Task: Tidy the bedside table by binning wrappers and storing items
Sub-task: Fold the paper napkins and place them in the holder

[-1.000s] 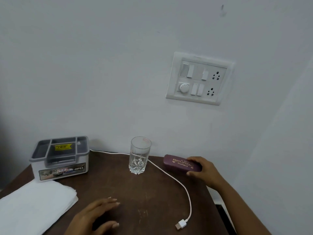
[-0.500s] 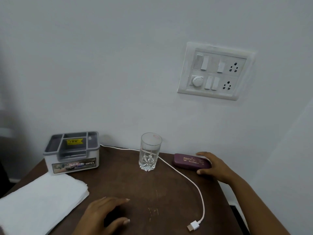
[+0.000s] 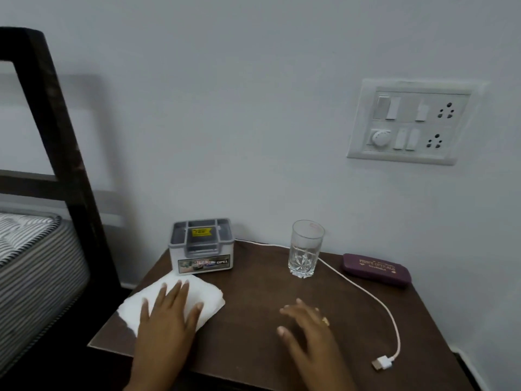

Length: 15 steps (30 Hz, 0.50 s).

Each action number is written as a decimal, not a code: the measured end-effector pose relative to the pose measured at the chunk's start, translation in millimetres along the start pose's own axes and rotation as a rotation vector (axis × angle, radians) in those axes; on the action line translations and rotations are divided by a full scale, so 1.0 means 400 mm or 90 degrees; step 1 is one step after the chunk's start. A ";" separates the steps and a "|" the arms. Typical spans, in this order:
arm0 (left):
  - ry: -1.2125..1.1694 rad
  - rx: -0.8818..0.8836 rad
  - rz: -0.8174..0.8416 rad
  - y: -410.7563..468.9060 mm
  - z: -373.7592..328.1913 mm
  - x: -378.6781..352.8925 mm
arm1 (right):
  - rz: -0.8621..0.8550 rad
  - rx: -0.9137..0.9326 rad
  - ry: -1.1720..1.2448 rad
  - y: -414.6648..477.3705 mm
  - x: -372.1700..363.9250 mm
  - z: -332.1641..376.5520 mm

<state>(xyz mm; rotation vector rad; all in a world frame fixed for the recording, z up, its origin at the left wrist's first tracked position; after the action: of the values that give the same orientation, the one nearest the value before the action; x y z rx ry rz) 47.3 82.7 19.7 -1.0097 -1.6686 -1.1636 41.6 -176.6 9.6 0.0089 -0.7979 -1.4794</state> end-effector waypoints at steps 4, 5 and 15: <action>0.071 -0.017 0.115 -0.032 0.038 -0.013 | -0.001 0.036 -0.037 0.004 -0.091 0.062; 0.076 -0.031 0.110 -0.041 0.025 -0.009 | 0.004 0.040 -0.040 0.009 -0.108 0.085; -0.066 -0.033 0.069 -0.088 -0.085 0.022 | 0.180 -0.037 -0.134 0.031 -0.210 0.103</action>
<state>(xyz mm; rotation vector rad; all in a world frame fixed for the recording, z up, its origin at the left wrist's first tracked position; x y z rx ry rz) 18.1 43.0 25.1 -1.1962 -1.6498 -1.1049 41.8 -82.2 7.1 -0.2966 -0.8848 -1.2464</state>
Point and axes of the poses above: each hand's wrist, its own y-axis towards the middle knuckle, its own x-axis out of the back of the hand, z = x × y, the point moved 6 cm from there along y, towards the middle knuckle, and after that the axes turned 12 degrees about y, right-handed, at the moved point
